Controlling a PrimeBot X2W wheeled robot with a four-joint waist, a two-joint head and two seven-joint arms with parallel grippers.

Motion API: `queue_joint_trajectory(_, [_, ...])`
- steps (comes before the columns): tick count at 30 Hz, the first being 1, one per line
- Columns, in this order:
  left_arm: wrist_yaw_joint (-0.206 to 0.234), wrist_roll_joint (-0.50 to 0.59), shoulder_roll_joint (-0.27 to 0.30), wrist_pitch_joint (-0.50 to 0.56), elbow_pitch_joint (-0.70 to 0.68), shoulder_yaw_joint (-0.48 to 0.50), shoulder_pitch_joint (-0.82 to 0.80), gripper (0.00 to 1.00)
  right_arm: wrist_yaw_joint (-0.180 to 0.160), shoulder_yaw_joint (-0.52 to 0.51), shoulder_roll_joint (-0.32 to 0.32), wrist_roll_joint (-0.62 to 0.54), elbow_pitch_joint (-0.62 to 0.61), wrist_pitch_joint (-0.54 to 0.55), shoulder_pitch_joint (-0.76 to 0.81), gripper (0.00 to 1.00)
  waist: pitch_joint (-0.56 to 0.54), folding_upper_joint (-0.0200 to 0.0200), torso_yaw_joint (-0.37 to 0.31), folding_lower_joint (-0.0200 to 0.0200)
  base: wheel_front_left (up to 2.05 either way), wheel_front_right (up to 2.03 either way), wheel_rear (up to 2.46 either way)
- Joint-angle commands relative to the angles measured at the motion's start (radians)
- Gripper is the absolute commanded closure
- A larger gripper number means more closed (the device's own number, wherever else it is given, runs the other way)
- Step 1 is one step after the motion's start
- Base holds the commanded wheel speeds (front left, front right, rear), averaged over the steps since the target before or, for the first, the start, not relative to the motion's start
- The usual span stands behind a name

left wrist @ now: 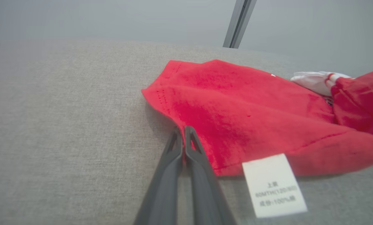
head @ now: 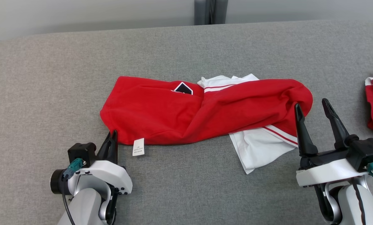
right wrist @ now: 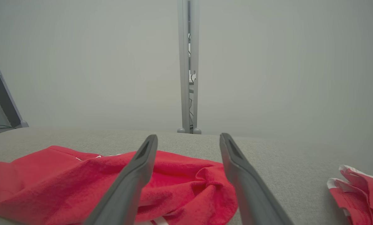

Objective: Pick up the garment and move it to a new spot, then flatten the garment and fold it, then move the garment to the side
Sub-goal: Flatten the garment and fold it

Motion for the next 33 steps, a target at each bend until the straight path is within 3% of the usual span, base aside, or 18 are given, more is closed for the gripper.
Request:
queue_joint_trajectory(1, [0.004, 0.004, 0.003, -0.005, -0.005, 0.005, 0.010, 1.00, 0.000, -0.005, -0.006, -0.001, 0.001, -0.006, 0.003, 0.00, -0.003, -0.0001, 0.004, 0.0000, 0.00, 0.00, 0.00])
queue_joint_trajectory(10, [-0.004, 0.038, 0.001, -0.006, -0.131, 0.033, 0.054, 1.00, 0.000, 0.005, -0.006, -0.006, 0.013, -0.006, 0.006, 0.00, -0.030, -0.0001, 0.026, 0.0000, 0.00, 0.00, 0.00])
queue_joint_trajectory(23, [-0.031, 0.121, -0.009, -0.006, -0.426, 0.099, 0.055, 1.00, 0.000, 0.027, 0.001, 0.001, 0.028, -0.006, 0.004, 0.00, -0.067, -0.0001, 0.012, 0.0000, 0.00, 0.00, 0.00])
queue_joint_trajectory(28, [-0.039, 0.107, -0.014, -0.006, -0.412, 0.092, -0.004, 1.00, 0.000, 0.044, 0.006, 0.008, 0.032, -0.006, -0.005, 0.00, -0.072, -0.0001, -0.011, 0.0000, 0.00, 0.00, 0.00])
queue_joint_trajectory(33, [-0.050, 0.086, -0.014, 0.029, -0.303, 0.073, -0.177, 1.00, 0.000, 0.058, 0.012, 0.017, 0.034, -0.006, -0.024, 0.00, -0.057, -0.0001, -0.055, 0.0000, 0.00, 0.00, 0.00])
